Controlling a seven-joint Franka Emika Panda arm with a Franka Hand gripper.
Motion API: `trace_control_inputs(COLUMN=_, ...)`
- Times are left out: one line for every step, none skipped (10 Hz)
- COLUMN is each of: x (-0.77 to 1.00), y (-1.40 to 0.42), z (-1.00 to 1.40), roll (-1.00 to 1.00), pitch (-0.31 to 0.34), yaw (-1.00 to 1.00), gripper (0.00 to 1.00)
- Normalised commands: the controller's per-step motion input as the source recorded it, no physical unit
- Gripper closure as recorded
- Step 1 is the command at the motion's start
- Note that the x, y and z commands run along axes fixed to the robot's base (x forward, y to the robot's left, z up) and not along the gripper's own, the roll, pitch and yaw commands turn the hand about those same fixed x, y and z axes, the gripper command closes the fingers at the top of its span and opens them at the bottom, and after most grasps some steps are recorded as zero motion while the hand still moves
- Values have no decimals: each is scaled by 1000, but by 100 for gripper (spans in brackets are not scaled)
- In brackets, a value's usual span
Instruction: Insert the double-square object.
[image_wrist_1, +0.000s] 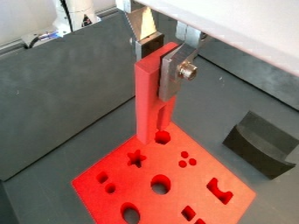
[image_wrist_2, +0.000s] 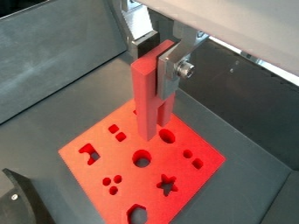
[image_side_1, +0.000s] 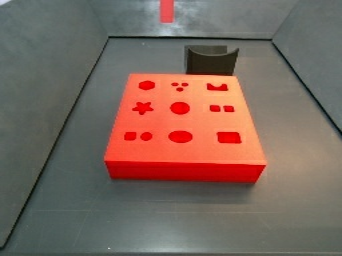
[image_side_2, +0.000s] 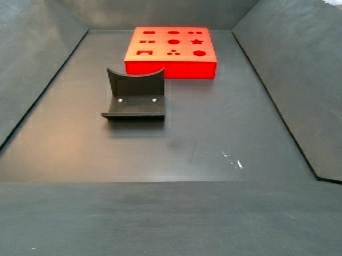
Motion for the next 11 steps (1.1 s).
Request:
trace_control_inputs(x=0, y=0, z=-51, roll=0, pitch=0, yaw=-51, gripper=100)
trace_control_inputs(x=440, y=9, z=-360, roll=-69, pitch=20, yaw=-91, gripper=100)
trace_control_inputs(x=469, y=46, z=-606, roll=-111, pitch=-43, yaw=-166, gripper=100)
trace_control_inputs(x=517, y=17, z=-820, roll=-40, pitch=-60, yaw=-140, gripper=100)
trace_control_inputs(x=614, y=0, z=-909, roll=0, pitch=-69, yaw=-91, gripper=100)
trace_control_inputs(x=660, y=0, z=-831, roll=11, pitch=-77, yaw=-37, gripper=100)
trace_control_inputs(x=743, y=0, z=-769, roll=61, pitch=-66, yaw=0, gripper=100)
trace_control_inputs(x=789, y=0, z=-731, roll=49, pitch=-60, yaw=34, gripper=100)
trace_control_inputs(x=749, y=17, z=-660, roll=0, pitch=-59, yaw=157, gripper=100)
trace_control_inputs(x=649, y=57, z=-431, roll=-56, pitch=0, yaw=494, gripper=100)
trace_control_inputs(x=420, y=0, z=-257, roll=0, pitch=0, yaw=723, gripper=100)
